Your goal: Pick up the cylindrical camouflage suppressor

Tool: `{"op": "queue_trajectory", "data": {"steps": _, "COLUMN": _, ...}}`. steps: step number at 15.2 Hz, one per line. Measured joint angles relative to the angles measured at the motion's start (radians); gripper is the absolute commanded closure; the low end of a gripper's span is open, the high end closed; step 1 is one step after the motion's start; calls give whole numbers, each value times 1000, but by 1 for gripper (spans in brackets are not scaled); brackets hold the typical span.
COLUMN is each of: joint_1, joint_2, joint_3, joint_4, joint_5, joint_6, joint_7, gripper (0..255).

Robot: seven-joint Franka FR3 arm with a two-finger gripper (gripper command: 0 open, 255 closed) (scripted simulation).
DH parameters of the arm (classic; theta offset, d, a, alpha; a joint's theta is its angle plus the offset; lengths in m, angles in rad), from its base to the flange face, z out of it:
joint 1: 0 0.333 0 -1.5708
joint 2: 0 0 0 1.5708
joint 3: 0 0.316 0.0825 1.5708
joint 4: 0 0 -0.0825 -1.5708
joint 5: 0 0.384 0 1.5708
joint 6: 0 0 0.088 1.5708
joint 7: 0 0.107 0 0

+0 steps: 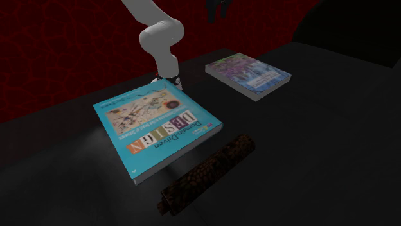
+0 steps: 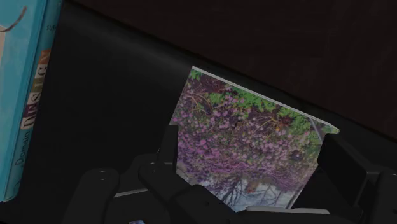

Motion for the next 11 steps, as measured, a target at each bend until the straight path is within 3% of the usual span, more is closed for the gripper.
{"op": "queue_trajectory", "data": {"steps": 3, "joint_1": 0, "joint_2": -12, "joint_3": -31, "joint_4": -17, "joint_5": -25, "joint_6": 9, "joint_7": -52, "gripper": 0}}
{"op": "queue_trajectory", "data": {"steps": 11, "joint_1": 6, "joint_2": 4, "joint_3": -241, "joint_4": -48, "joint_5": -186, "joint_6": 92, "joint_7": -397, "gripper": 0}}
